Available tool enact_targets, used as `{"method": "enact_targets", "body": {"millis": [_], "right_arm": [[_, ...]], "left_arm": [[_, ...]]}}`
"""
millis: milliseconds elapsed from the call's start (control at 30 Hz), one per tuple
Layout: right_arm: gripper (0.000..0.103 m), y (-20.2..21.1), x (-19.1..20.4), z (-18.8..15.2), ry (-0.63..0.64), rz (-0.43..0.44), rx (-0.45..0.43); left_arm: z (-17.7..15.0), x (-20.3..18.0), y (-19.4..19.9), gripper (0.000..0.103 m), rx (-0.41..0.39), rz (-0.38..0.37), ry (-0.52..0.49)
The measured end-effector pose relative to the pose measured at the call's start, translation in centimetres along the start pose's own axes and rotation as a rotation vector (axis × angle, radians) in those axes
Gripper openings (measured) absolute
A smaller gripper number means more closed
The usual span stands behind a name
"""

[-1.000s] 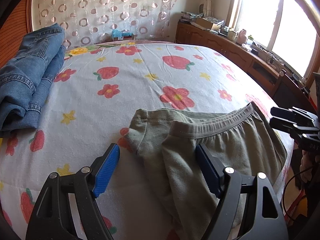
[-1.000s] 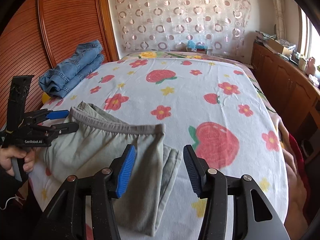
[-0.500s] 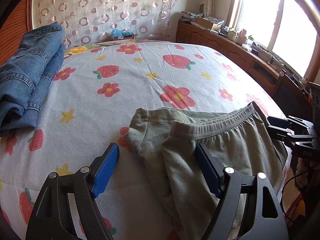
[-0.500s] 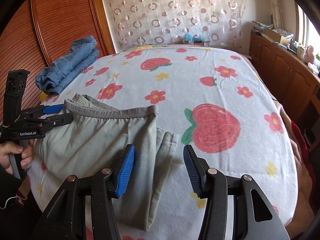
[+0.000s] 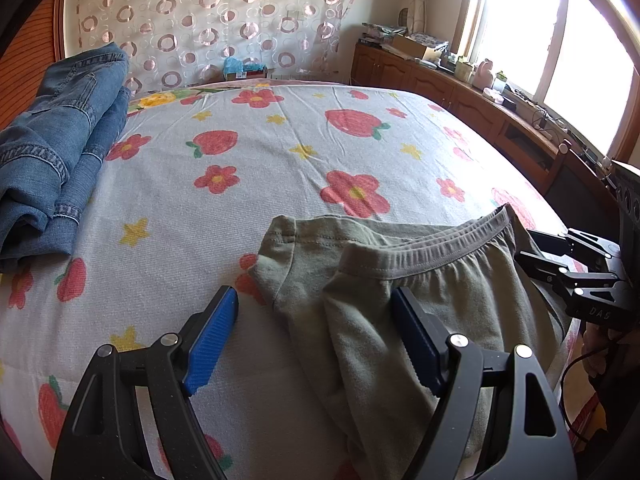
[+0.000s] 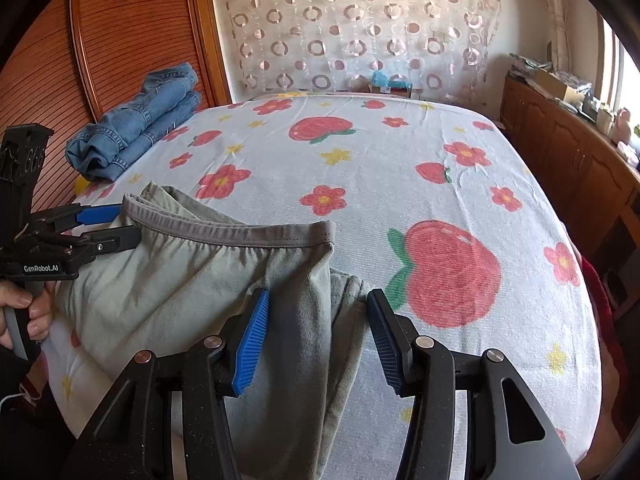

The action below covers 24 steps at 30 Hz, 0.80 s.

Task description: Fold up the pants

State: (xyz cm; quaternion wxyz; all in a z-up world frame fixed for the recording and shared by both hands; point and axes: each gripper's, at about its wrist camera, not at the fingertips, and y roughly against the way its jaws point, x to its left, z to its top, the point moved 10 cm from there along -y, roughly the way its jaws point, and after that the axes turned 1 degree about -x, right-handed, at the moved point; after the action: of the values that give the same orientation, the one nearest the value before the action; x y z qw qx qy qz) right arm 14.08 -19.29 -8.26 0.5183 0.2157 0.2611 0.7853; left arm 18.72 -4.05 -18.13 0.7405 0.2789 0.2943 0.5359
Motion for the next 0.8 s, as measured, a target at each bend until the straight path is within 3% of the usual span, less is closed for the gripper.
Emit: {"method": "enact_targets", "body": {"millis": [333, 800], "right_arm": [[0.051, 0.3, -0.2, -0.3, 0.008, 0.000, -0.027], [0.047, 0.3, -0.4, -0.3, 0.000, 0.006, -0.030]], "left_arm": [[1.1, 0.6, 0.1, 0.079, 0.013, -0.059, 0.045], [1.3, 0.4, -0.8, 0.063, 0.027, -0.078, 0.016]]}}
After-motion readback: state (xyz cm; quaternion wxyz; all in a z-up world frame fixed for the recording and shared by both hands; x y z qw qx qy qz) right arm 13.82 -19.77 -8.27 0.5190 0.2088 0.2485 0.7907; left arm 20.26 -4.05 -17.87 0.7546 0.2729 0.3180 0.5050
